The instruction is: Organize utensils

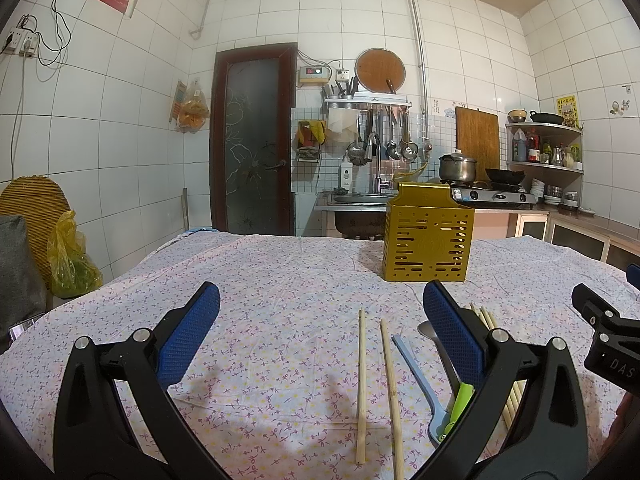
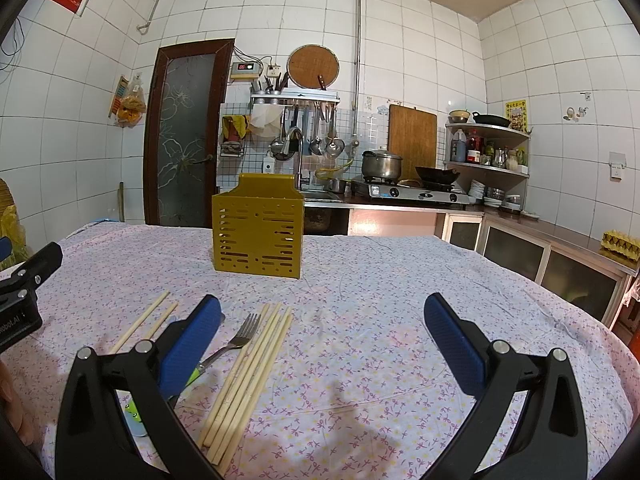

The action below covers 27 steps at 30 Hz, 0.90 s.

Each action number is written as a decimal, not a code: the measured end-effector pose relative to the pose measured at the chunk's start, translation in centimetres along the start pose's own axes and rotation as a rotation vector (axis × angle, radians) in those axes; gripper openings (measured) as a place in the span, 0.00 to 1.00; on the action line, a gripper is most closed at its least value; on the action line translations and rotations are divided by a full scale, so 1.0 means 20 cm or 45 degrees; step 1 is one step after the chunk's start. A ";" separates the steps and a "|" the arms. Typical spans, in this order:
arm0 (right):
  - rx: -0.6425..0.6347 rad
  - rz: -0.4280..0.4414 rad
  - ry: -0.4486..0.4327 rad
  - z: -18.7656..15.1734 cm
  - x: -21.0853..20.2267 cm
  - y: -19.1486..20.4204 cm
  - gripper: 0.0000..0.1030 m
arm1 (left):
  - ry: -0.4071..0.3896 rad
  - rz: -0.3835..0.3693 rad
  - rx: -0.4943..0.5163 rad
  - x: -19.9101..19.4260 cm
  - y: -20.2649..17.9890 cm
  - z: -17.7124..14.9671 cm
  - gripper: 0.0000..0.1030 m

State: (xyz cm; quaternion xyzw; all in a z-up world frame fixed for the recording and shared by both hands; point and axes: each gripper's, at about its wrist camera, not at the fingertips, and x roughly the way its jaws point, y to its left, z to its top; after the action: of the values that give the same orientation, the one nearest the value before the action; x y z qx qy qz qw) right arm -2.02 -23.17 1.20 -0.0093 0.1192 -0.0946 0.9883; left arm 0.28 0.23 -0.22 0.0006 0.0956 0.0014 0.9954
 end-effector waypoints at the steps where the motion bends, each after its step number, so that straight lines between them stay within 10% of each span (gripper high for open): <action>1: -0.001 -0.001 0.000 0.00 -0.01 -0.01 0.96 | 0.001 0.000 0.000 0.00 0.00 0.00 0.95; 17: -0.052 -0.027 0.017 0.01 -0.02 0.01 0.96 | 0.039 0.009 0.010 0.03 -0.02 0.00 0.95; 27: 0.022 0.033 0.221 0.02 0.16 -0.01 0.96 | 0.270 -0.005 -0.028 0.20 0.02 0.02 0.95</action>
State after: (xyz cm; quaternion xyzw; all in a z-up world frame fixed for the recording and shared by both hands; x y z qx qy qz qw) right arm 1.13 -23.89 0.85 0.0088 0.2039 -0.0832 0.9754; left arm 4.24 0.74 -0.67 -0.0108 0.2004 0.0003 0.9797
